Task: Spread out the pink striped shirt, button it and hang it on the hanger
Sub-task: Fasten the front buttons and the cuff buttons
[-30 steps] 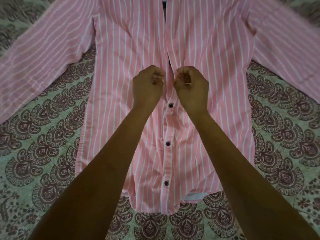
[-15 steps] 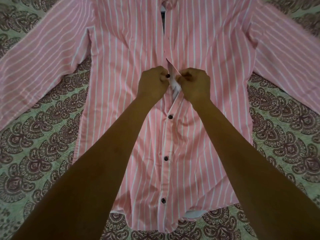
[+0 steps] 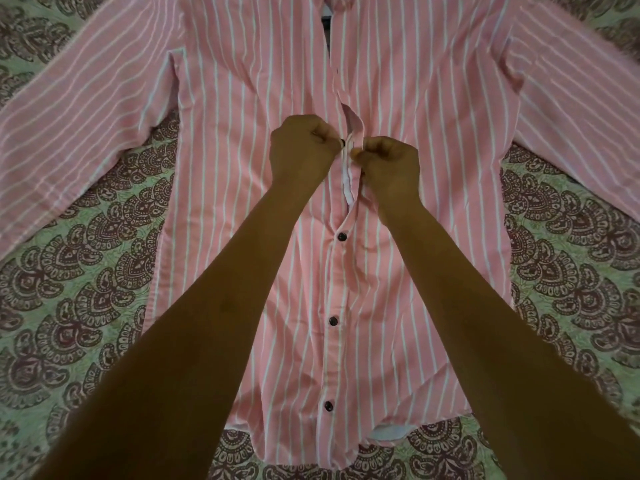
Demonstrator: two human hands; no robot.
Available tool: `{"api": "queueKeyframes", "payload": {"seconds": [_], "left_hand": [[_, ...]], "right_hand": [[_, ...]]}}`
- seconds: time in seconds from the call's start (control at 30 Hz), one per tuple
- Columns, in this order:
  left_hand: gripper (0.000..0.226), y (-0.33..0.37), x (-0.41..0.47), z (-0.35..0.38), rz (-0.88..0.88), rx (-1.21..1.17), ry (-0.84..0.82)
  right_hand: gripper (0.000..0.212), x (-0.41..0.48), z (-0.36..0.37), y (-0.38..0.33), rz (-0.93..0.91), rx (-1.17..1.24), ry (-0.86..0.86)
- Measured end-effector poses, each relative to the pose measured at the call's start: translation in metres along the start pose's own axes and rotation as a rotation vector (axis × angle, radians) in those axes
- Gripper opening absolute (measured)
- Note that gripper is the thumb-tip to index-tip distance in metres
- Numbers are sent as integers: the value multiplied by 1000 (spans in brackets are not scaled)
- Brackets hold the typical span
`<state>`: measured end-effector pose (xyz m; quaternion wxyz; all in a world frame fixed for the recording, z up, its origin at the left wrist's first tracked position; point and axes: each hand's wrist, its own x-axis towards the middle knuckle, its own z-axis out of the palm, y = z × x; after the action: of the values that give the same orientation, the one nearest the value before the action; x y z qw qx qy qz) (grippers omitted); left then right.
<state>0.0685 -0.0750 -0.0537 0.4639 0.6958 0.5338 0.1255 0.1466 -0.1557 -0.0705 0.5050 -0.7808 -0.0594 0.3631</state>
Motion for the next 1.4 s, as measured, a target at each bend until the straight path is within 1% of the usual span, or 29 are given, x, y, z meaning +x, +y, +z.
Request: {"api": "queueKeyframes", "payload": {"seconds": [0.07,0.2,0.37,0.47,0.53,0.6,0.67,0.77,0.83,0.87,0.97,1.03,1.1,1.13,1.3,1.4], "left_hand": [[5,3,-3,-2,-20,-77,-24],[3,6,-8,-2,-40,-129,-36],[9,8,-9,-4,-59,-112,-16],[14,6,-11,-5,-54,-129,-27],[16,5,-11,-7,-59,-155,-41],[22,4,-10,-9,-74,-185,-75],[24,5,-9,-10,-84,-213,-105],[22,5,-9,-12,-94,-241,-129],[23,3,-7,-11,-104,-228,-133],[23,3,-6,-10,-115,-219,-129],[21,3,-5,-7,-164,-220,-111],[28,4,-7,-6,-205,-287,-94],[37,4,-12,-6,-252,-371,-74],[37,3,-14,-6,-271,-408,-72],[23,4,-20,-6,-312,-511,-75],[23,3,-19,-6,-286,-483,-70]], "right_hand": [[29,-3,1,-1,-28,-50,18],[10,-8,2,-6,-100,-78,47],[10,-9,6,-4,-133,-50,23],[14,-11,4,-2,-152,-46,-7],[17,-13,3,-3,-105,7,-48],[22,-13,1,-6,-5,122,-78],[23,-15,-2,-10,67,224,-131],[20,-13,-5,-10,69,305,-208],[21,-10,-5,-6,-26,235,-209],[20,-8,-3,-4,-98,146,-183],[11,-8,2,-3,-311,-166,-43],[9,-11,7,-3,-398,-267,23],[10,-13,9,-2,-441,-289,56],[10,-13,9,0,-452,-286,63],[13,-14,9,2,-468,-276,51],[13,-14,7,3,-462,-243,19]]}}
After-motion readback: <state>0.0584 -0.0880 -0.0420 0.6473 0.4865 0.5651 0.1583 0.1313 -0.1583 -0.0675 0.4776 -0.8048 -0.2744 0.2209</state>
